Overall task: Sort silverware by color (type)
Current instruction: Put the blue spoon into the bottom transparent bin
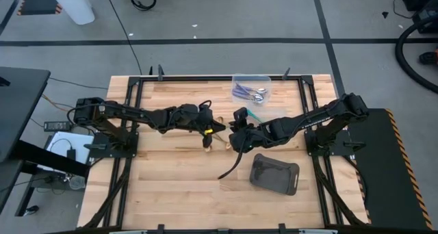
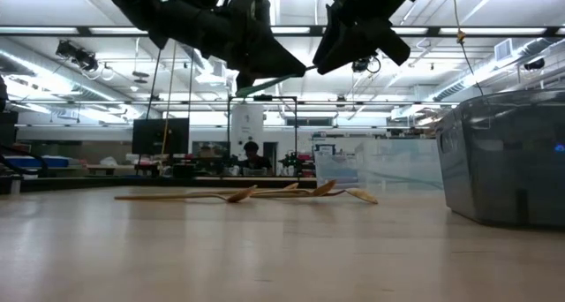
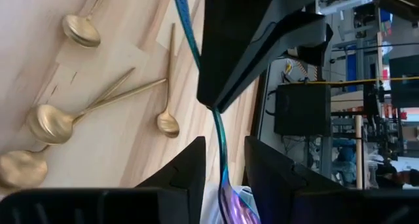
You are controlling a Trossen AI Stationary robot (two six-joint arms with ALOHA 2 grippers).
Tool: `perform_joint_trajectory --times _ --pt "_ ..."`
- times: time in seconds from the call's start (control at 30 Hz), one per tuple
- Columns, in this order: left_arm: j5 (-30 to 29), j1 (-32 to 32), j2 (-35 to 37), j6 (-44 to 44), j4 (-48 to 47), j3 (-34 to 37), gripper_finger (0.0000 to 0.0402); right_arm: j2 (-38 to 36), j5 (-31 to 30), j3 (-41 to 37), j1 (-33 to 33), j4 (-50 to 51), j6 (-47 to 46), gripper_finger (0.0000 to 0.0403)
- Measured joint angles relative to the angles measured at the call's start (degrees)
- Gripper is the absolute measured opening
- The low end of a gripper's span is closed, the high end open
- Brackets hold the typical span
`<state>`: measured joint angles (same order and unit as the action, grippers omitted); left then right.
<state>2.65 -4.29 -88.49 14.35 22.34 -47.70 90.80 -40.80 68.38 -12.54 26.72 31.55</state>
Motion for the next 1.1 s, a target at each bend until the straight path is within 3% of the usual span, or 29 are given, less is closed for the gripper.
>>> perform_joint_trajectory --times 0.43,0.87,1.1 --pt "0.4 0.0 0.0 -0.3 1.1 -0.1 0.0021 0.0 3.3 0.0 1.1 0.2 0.7 0.0024" --pt "0.4 0.1 0.0 -0.8 1.8 -0.1 0.0055 0.0 7.4 0.0 1.2 0.3 -0.9 0.0024" --pt "1.6 0.6 0.0 -3.5 1.5 -0.1 0.0118 0.0 11.1 0.0 1.1 0.4 -1.9 0.0025"
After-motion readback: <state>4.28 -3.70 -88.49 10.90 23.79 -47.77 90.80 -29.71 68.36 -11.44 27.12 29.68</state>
